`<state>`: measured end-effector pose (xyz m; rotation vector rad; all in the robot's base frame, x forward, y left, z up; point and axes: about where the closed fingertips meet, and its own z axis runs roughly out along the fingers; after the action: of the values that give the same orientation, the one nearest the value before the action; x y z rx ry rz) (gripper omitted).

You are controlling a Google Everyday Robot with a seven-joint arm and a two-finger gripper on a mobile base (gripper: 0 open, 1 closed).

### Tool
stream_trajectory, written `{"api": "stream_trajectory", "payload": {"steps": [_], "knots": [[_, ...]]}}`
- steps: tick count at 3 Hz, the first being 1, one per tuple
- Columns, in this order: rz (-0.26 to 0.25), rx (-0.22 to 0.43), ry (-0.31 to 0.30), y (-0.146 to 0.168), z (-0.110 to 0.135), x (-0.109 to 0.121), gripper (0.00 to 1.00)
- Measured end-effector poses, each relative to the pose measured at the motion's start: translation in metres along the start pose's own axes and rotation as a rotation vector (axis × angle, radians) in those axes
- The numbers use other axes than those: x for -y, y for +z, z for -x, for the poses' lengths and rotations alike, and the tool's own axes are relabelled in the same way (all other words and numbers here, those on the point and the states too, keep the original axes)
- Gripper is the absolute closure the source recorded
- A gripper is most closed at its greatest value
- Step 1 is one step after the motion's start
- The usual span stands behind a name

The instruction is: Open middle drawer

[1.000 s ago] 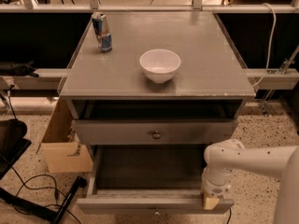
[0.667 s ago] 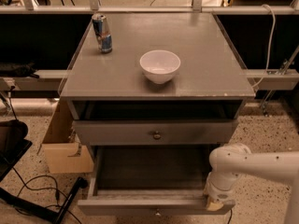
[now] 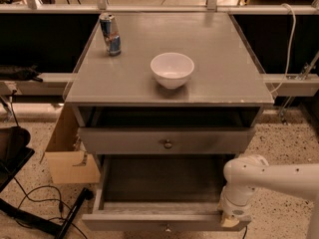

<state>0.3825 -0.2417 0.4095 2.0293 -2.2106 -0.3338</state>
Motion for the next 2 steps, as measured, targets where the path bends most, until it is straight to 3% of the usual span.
{"api": "stream_trajectory", "payload": {"steps": [2], "knots": [[0.045,0.003,0.013,0.0022,-0.0082,-0.0211,1.00]]}}
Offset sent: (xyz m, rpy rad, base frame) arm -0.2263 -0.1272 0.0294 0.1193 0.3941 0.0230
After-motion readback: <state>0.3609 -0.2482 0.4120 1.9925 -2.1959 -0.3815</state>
